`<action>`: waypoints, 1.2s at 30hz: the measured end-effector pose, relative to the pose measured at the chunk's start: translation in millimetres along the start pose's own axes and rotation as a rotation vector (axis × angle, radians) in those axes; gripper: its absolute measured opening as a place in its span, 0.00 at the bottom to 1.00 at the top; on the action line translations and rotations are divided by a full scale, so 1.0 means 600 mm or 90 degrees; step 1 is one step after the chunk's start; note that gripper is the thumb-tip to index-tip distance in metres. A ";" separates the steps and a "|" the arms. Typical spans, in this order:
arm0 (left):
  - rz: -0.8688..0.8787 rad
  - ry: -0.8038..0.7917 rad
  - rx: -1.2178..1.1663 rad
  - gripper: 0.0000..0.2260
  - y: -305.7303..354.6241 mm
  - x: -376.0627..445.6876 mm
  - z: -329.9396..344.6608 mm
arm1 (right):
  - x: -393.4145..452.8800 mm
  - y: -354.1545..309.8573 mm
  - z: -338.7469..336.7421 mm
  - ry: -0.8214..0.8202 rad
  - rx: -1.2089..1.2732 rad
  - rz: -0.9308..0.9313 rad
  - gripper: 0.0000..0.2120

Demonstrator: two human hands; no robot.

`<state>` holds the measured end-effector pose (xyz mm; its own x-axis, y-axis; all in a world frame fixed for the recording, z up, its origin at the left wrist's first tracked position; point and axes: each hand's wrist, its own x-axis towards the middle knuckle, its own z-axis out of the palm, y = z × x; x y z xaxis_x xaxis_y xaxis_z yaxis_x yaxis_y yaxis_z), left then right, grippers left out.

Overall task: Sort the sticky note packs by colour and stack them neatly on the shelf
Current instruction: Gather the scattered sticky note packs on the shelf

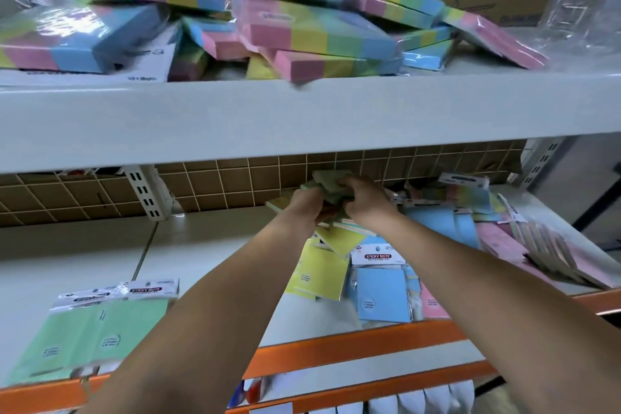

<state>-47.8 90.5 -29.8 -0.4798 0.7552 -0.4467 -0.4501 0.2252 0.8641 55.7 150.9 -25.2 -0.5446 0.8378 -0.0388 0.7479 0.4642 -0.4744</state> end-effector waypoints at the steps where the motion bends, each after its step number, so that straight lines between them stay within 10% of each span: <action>1: 0.002 -0.006 -0.013 0.12 -0.001 0.000 0.000 | -0.004 -0.002 -0.001 -0.001 0.006 -0.006 0.28; 19: -0.008 -0.025 -0.047 0.14 0.001 -0.004 -0.017 | -0.024 0.027 -0.039 0.111 0.182 0.078 0.17; 28: 0.004 -0.070 -0.036 0.16 -0.001 -0.047 -0.065 | -0.053 -0.020 -0.035 0.039 0.212 0.117 0.42; 36: 0.018 -0.116 -0.055 0.21 -0.015 -0.090 -0.100 | -0.099 -0.050 -0.019 0.045 0.408 0.142 0.35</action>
<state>-63.1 10.8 -27.3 -0.3527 0.8607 -0.3672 -0.5051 0.1552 0.8490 70.1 90.6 1.1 -0.3613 0.9206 -0.1485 0.4548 0.0349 -0.8899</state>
